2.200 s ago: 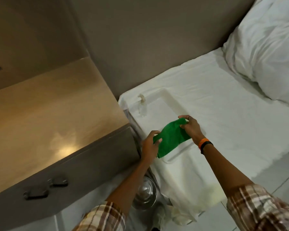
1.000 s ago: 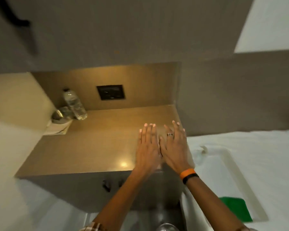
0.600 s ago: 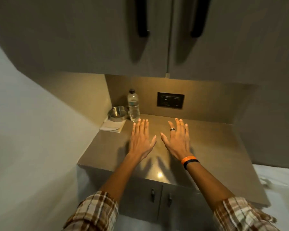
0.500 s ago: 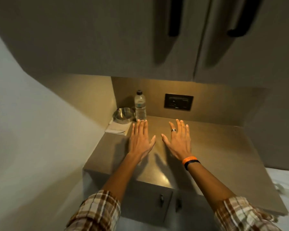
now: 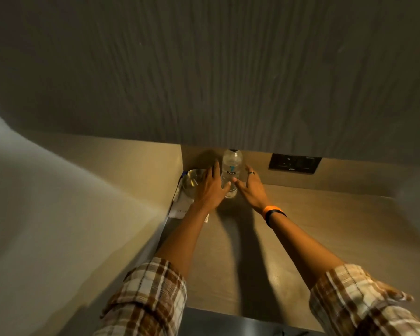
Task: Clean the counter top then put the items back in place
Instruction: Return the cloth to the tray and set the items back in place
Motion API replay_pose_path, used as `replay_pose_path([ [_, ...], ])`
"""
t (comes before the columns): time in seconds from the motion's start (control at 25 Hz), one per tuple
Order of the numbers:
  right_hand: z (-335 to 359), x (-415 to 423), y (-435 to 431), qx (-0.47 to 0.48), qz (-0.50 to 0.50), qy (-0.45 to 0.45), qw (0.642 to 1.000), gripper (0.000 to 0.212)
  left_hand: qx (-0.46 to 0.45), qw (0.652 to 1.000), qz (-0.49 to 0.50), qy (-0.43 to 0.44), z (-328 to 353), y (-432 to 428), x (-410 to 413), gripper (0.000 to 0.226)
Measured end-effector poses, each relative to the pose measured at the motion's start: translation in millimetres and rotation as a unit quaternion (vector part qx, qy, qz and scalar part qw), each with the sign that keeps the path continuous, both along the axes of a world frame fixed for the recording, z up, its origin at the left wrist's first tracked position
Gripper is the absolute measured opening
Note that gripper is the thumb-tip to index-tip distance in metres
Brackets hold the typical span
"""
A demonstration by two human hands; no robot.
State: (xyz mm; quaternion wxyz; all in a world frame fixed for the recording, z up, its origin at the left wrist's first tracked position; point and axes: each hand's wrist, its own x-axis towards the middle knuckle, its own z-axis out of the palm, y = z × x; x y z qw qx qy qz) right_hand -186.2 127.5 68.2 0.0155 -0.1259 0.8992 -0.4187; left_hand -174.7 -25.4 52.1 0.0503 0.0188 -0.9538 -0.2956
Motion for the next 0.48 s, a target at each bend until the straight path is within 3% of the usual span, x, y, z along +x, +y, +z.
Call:
replay_pose_path([
  [0.12,-2.9,-18.8,-14.9,-0.056,-0.001,-0.040,0.998,0.043,0.087,0.996,-0.005,-0.026,-12.5,-0.5,-27.7,0.066],
  [0.24,-11.9,-20.6,-8.7,-0.085,-0.023,-0.049,0.995,0.029,0.183,0.983,0.029,0.013,-18.8,10.4,-32.5,0.043],
  [0.48,-5.3,6.3,75.0,-0.126,-0.033,-0.027,0.991,0.042,0.173,0.982,-0.016,0.068,-16.7,83.4,-23.6,0.042],
])
